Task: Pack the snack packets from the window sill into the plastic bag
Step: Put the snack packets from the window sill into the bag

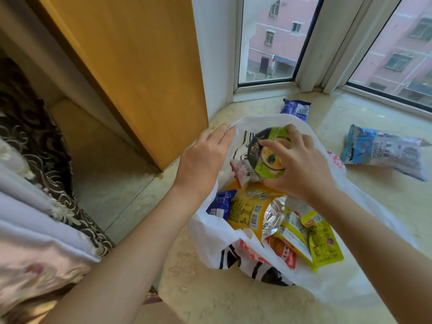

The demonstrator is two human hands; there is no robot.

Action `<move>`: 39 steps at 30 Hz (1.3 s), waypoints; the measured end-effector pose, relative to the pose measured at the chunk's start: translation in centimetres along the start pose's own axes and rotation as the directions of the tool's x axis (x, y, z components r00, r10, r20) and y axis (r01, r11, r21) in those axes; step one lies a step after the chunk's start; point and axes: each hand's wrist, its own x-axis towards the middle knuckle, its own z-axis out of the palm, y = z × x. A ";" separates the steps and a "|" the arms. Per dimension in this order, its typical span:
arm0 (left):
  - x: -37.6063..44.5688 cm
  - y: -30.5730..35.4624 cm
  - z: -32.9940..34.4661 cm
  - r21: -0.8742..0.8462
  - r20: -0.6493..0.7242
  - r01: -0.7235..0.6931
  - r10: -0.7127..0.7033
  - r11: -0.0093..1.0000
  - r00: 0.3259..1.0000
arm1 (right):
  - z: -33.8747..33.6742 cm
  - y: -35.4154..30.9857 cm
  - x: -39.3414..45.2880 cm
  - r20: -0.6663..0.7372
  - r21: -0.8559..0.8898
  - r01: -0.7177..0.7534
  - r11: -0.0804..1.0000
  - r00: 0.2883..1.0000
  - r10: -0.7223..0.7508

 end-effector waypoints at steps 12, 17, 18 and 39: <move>0.0 1.4 1.0 -0.082 -0.003 -0.079 0.079 0.994 0.997 | 3.2 -0.7 -1.6 0.231 0.228 -0.253 0.940 0.952 0.200; 0.1 1.3 2.1 -0.021 0.002 -0.073 0.073 0.997 0.997 | 2.7 -1.2 -2.7 0.188 -0.178 -0.121 0.977 0.970 0.154; 0.2 1.3 2.5 -0.010 0.007 -0.073 0.073 0.997 0.997 | 2.2 -1.5 -3.3 0.104 -0.175 -0.039 0.984 0.993 0.058; 4.0 7.1 8.4 0.034 0.453 -0.311 0.263 0.950 0.852 | 3.0 6.2 -4.7 0.220 -0.264 -0.165 0.950 0.949 0.226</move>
